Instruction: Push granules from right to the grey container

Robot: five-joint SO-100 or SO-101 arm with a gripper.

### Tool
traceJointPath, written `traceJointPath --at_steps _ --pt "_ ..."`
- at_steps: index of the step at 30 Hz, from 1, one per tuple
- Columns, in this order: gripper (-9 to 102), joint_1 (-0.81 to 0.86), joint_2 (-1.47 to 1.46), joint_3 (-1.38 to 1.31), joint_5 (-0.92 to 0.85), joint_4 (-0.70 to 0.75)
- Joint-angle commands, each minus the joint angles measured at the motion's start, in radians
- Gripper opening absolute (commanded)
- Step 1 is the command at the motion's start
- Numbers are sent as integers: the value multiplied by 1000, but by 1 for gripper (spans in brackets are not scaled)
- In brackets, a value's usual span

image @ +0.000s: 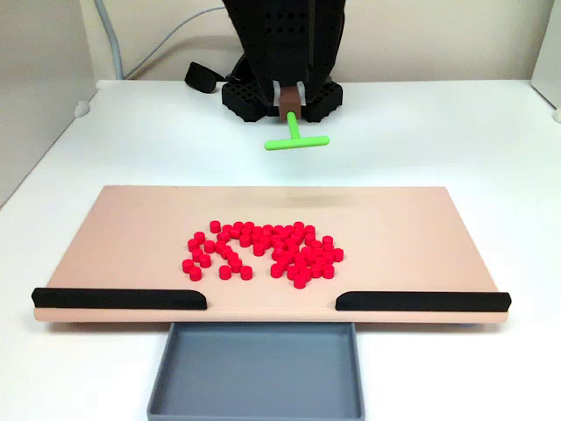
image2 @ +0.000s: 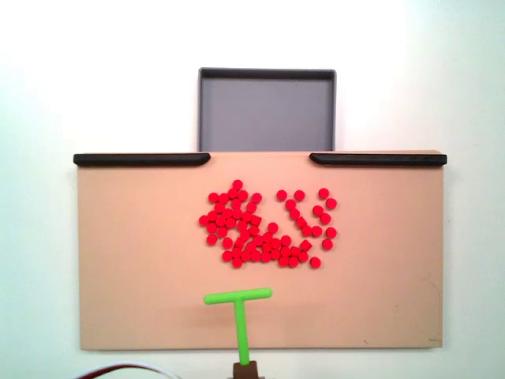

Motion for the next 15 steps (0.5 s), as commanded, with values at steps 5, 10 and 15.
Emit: traceJointPath --at_steps 5,10,15 --pt "0 71 28 -31 -152 0" --pt "0 135 28 -31 -339 -2" --pt "0 198 3 -31 -546 -2"
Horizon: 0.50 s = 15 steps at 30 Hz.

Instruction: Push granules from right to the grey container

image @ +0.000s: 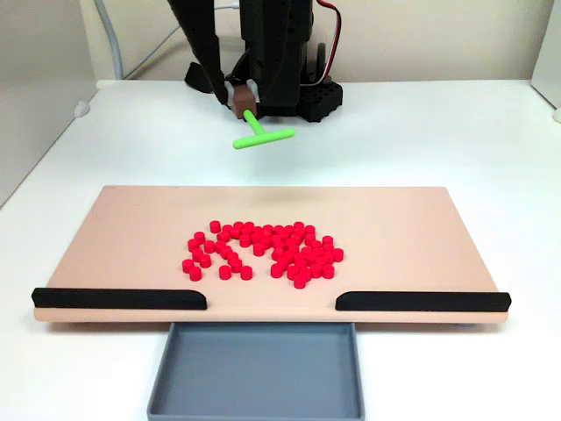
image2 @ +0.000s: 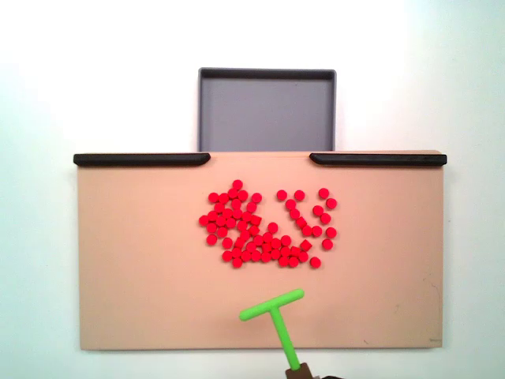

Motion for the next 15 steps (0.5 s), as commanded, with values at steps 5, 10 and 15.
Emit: traceJointPath --at_steps 5,10,15 --pt "0 81 -2 -31 -245 -2" --pt "0 150 3 -31 -431 -2" --pt "0 213 -5 -32 -597 -2"
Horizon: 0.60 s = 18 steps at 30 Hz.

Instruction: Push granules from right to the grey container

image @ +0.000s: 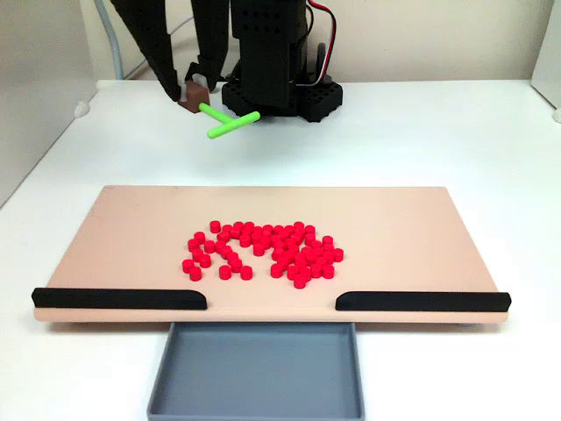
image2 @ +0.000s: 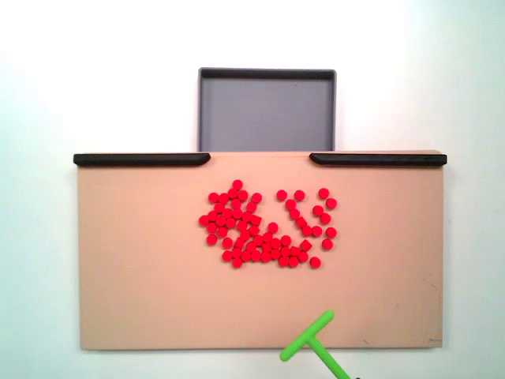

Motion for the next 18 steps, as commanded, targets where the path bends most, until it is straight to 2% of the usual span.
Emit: traceJointPath --at_steps 1,14,18 --pt "0 35 -9 -38 -84 -2" --pt "0 117 -158 -176 -368 -3" --pt "0 121 -183 -183 -402 -54"
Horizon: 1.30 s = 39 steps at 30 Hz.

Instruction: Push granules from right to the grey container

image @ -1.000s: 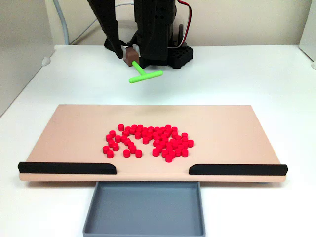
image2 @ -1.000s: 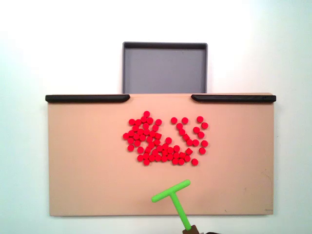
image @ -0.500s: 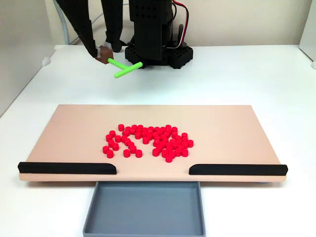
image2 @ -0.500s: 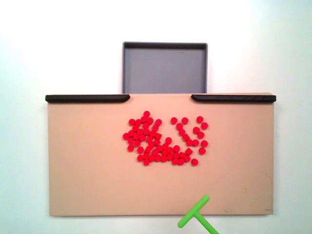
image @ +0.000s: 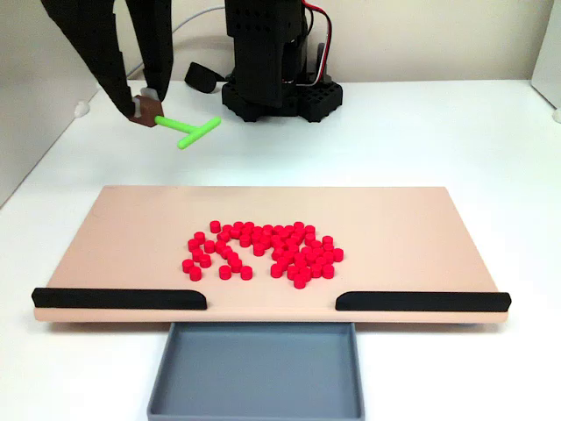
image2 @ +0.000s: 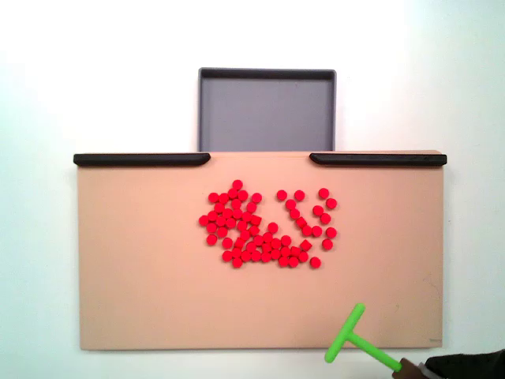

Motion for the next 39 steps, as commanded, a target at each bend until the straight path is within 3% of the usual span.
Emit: traceJointPath --at_steps 1,6,16,39 --pt "0 5 -9 -31 -28 -49" --pt "0 25 -71 -52 -110 -140" --pt "0 87 -170 -144 -314 -140" --pt "0 46 -341 -324 -618 -138"
